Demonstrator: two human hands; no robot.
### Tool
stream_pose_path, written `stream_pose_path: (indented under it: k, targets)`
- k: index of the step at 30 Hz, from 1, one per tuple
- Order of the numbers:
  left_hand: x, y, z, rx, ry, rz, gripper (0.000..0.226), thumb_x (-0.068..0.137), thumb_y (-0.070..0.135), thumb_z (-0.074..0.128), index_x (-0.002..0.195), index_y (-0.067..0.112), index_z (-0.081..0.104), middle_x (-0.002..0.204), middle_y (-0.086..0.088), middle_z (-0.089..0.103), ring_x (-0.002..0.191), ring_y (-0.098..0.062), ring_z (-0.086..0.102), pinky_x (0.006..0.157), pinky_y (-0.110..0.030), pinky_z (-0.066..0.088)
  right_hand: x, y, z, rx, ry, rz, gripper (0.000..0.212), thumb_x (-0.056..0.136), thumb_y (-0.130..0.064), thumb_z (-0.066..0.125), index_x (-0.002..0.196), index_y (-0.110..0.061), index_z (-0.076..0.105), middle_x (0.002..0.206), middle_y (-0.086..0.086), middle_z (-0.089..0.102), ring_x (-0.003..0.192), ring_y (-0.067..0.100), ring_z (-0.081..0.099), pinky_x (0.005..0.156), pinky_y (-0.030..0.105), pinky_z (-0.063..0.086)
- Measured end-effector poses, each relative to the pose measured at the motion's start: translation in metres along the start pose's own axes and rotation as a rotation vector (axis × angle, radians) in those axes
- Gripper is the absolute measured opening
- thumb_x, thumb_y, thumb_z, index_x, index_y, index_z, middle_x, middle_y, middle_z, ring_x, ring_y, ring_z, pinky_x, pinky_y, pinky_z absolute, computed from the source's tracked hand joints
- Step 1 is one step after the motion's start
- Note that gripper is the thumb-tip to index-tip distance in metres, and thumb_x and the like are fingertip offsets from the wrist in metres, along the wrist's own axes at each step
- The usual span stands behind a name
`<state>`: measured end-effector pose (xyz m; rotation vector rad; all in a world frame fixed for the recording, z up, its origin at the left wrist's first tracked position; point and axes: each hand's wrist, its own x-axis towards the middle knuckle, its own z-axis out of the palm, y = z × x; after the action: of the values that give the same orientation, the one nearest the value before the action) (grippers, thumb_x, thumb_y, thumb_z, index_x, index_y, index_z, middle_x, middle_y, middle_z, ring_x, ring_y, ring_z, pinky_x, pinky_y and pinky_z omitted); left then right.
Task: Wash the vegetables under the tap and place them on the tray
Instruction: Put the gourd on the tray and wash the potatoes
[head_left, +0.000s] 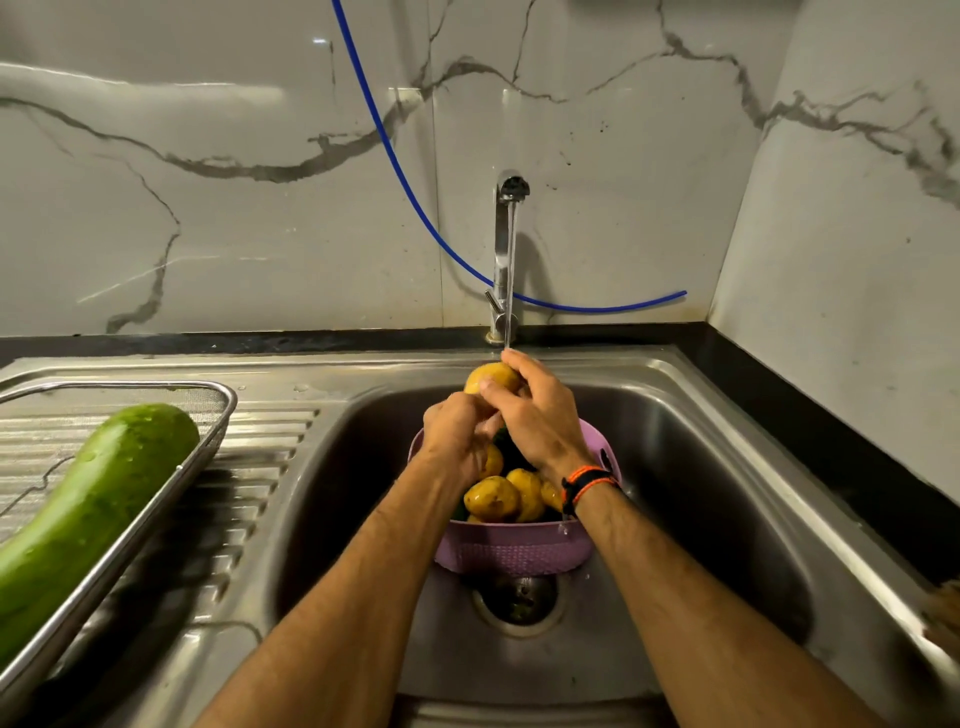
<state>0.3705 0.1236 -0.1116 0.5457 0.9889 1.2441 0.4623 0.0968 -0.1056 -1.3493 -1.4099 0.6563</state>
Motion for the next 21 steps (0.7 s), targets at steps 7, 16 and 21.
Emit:
stream_pose_path:
  k: [7,16,21]
  targets:
    - [-0.0024,0.0021,-0.0035,0.086,-0.145,-0.094,0.034,0.088,0.007,0.062,0.12,-0.003,0.063,0.094,-0.016,0.068,0.082,-0.023,0.069,0.067,-0.028,0.059,0.0012,-0.0012,-0.0073,0.163,-0.009,0.081,0.07,0.078,-0.028,0.061,0.146,-0.024,0.044,0.149,-0.003,0.044,0.136,0.016,0.039,0.112,0.036,0.034]
    - [-0.0009,0.0006,-0.0031,0.152,-0.13,0.005,0.034,0.096,0.023,0.059,0.124,0.006,0.064,0.097,-0.014,0.071,0.085,-0.023,0.069,0.067,-0.035,0.06,-0.0048,-0.0067,0.0013,0.012,-0.147,0.035,0.07,0.085,-0.024,0.054,0.151,-0.017,0.036,0.157,0.002,0.033,0.143,0.019,0.031,0.118,0.041,0.03]
    - [-0.0019,0.0003,-0.0016,0.137,-0.121,0.058,0.027,0.094,0.018,0.061,0.12,0.015,0.071,0.113,-0.016,0.072,0.107,-0.031,0.068,0.096,-0.048,0.055,-0.0064,-0.0093,-0.0012,-0.055,-0.159,0.019,0.078,0.078,-0.027,0.052,0.153,-0.016,0.031,0.159,0.002,0.03,0.145,0.018,0.028,0.118,0.035,0.026]
